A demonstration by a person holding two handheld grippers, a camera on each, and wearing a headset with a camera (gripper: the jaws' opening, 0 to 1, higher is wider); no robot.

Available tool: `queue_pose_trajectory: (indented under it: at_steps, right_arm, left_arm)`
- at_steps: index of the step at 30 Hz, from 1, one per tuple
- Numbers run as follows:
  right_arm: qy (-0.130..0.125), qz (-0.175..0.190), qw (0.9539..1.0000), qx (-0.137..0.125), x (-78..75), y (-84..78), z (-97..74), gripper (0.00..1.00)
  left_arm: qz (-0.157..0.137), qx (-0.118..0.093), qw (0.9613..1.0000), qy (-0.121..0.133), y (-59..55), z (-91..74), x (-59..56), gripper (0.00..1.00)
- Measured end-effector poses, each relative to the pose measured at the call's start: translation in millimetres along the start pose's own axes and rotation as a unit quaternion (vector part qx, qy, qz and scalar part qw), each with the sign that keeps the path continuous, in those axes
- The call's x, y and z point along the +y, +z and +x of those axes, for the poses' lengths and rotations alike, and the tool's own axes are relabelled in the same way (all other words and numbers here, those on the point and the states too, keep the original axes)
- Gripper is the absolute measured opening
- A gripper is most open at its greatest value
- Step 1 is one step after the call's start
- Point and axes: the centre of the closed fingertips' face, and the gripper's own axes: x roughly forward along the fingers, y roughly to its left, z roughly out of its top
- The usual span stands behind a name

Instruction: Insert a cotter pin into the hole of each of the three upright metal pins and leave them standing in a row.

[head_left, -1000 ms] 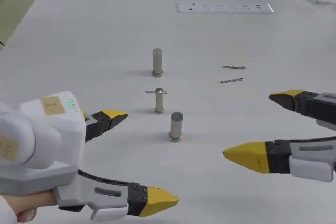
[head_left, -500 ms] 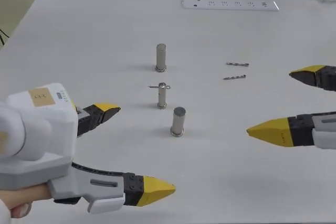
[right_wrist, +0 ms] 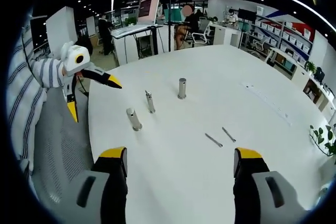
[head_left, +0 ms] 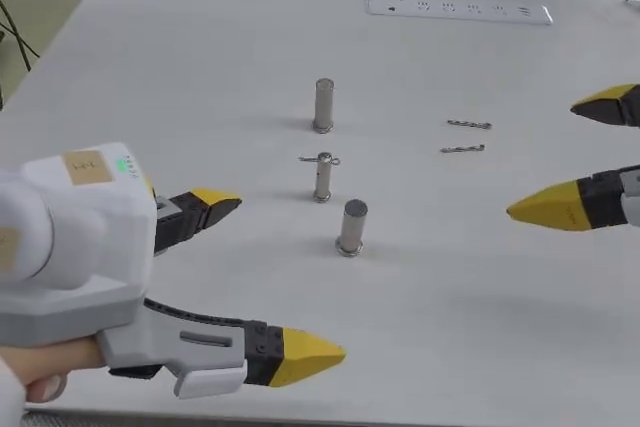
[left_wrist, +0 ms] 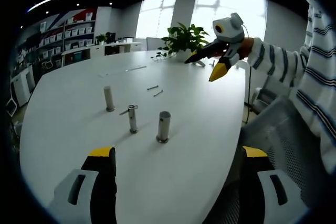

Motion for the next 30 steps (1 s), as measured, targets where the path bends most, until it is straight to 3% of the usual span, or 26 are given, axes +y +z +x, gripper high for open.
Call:
queue_pose_trajectory:
  at_steps: [3,10,15,23,30]
  right_arm:
    - [0.009,-0.017,0.9993,0.032,-5.7,-11.8,7.0,0.8]
    - [0.017,-0.04,0.9963,0.074,-21.3,-26.7,24.2,0.73]
    - [0.023,-0.055,0.9946,0.085,-34.2,-29.7,34.4,0.67]
    - [0.055,-0.087,0.9887,0.109,-40.2,-29.7,49.0,0.6]
    - [0.057,-0.109,0.9852,0.119,-53.5,-24.1,59.4,0.46]
  left_arm:
    - [-0.005,0.002,1.0,0.004,-4.1,0.9,2.1,0.97]
    - [-0.02,0.007,0.9997,0.008,-11.9,0.8,5.2,0.97]
    - [-0.026,0.003,0.9996,0.013,-10.9,-0.9,7.5,0.96]
    - [-0.026,0.001,0.9996,0.014,-8.7,-2.9,7.5,0.95]
    - [-0.037,-0.01,0.9992,0.016,-3.0,-6.8,7.9,0.94]
